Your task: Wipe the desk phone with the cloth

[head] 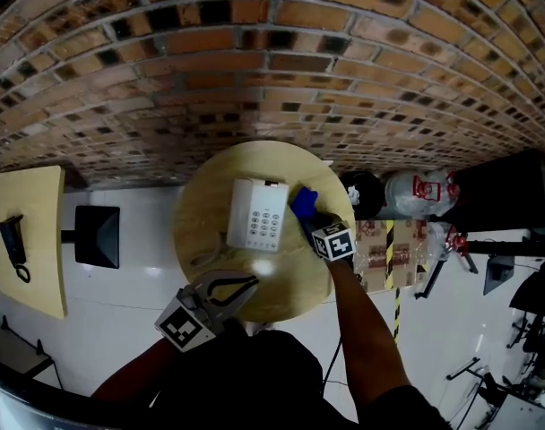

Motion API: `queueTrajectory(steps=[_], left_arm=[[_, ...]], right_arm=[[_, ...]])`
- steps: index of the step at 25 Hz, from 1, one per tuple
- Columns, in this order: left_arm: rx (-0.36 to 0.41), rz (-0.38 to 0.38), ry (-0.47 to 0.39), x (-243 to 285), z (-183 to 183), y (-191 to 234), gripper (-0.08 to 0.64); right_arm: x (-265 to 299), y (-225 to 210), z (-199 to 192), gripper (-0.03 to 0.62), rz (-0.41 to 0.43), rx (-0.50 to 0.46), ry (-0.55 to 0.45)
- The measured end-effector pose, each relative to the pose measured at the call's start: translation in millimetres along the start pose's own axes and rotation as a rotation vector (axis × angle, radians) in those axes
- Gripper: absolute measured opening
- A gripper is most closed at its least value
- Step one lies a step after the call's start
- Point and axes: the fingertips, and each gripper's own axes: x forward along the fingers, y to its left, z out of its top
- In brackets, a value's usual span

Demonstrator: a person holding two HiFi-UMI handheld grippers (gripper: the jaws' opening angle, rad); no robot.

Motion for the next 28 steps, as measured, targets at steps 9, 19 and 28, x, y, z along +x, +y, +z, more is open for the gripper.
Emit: queueTrajectory(steps=[9, 19, 28], left_arm=[[-0.047, 0.064, -0.030, -15, 7, 11, 0.008], [-0.083, 0.101, -0.032, -31, -5, 21, 0.008], [-0.010, 0.067, -0.060, -20, 3, 19, 0.008]], right_arm=[[37, 55, 134, 0.089, 0.103, -0.285, -0.078], [50, 132, 61, 0.089, 0.264, -0.434, 0.050], [22, 199, -29, 0.089, 0.409, -0.424, 0.078]])
